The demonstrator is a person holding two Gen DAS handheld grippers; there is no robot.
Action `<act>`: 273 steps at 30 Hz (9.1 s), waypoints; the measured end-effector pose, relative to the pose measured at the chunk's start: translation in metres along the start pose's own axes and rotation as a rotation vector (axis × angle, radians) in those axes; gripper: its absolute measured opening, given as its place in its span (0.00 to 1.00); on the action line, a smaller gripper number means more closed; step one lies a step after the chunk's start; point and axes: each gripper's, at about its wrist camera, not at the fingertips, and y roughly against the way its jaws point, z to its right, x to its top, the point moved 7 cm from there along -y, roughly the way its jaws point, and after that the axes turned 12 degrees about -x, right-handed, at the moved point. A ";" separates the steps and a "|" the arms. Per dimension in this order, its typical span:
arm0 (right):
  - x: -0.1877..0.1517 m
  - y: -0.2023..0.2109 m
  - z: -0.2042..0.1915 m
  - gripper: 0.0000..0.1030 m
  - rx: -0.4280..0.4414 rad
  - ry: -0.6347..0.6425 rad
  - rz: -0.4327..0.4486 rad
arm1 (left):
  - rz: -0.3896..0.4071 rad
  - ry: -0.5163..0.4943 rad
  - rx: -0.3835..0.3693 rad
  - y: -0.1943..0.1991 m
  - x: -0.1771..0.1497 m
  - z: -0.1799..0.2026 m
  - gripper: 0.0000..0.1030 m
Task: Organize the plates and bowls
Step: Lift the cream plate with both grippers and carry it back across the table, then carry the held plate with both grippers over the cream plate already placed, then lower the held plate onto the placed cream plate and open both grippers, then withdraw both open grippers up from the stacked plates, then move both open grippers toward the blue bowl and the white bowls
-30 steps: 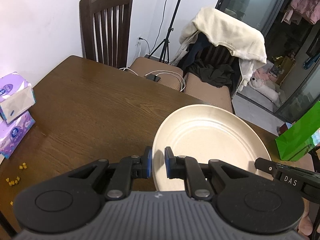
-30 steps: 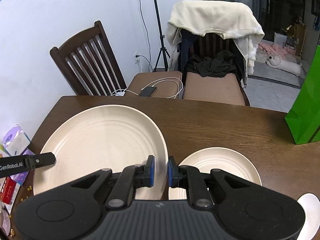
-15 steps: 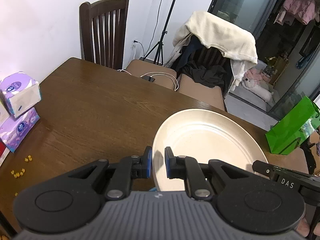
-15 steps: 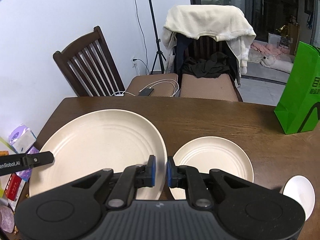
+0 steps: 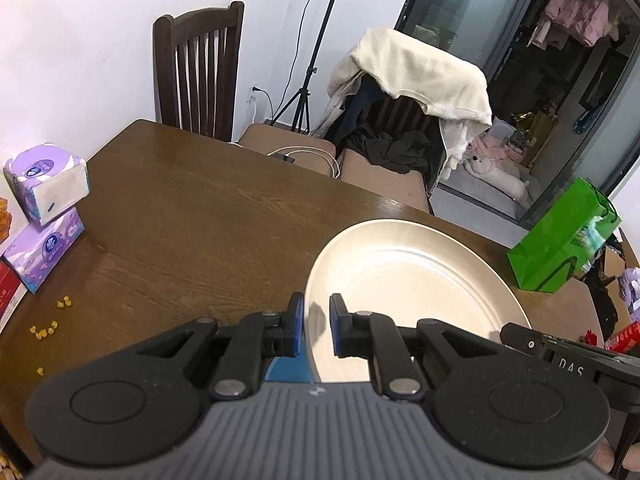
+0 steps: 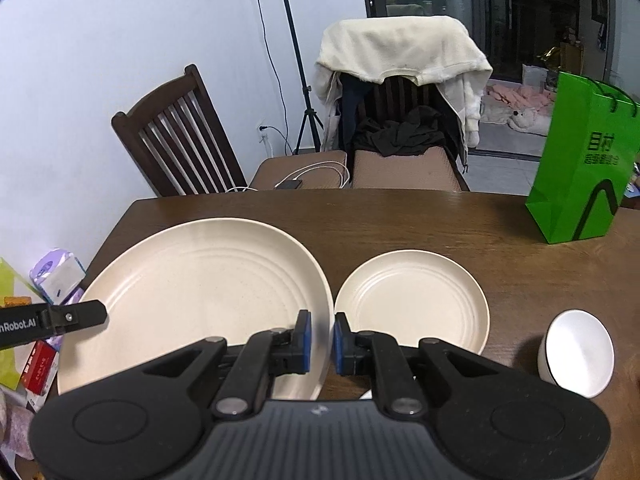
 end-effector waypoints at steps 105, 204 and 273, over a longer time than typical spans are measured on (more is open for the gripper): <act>-0.254 0.067 -0.031 0.11 -0.012 0.115 -0.032 | -0.137 0.016 0.017 0.091 -0.237 -0.074 0.13; -0.259 0.081 -0.045 1.00 -0.012 0.176 -0.058 | 0.049 -0.109 0.096 0.143 -0.237 -0.069 1.00; -0.176 0.131 0.094 1.00 -0.148 -0.120 0.001 | 0.063 -0.265 -0.163 0.114 -0.138 0.072 1.00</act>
